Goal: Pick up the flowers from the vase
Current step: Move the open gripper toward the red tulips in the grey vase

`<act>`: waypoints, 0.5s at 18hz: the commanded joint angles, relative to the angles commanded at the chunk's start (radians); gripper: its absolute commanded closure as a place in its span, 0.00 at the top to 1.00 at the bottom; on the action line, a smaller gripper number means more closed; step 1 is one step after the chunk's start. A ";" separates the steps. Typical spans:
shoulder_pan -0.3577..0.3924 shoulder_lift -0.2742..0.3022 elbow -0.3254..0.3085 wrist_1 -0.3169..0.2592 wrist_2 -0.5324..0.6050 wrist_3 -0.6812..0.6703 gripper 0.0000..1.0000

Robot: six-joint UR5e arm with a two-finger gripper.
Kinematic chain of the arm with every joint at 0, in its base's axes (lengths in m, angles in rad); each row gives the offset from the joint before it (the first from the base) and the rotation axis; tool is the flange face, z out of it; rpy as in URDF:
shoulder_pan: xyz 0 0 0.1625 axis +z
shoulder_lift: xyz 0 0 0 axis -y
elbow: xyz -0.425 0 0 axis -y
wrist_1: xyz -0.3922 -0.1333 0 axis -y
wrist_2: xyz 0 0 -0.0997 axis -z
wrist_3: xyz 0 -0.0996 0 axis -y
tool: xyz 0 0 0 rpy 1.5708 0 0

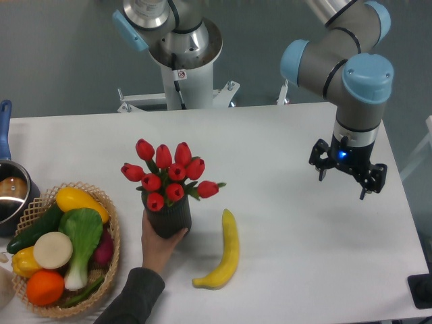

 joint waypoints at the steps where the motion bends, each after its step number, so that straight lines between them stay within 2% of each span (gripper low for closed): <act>1: 0.000 0.000 0.000 -0.002 0.000 -0.002 1.00; 6: -0.002 0.006 -0.005 0.000 -0.021 -0.049 1.00; 9: -0.002 0.029 -0.044 0.012 -0.109 -0.122 1.00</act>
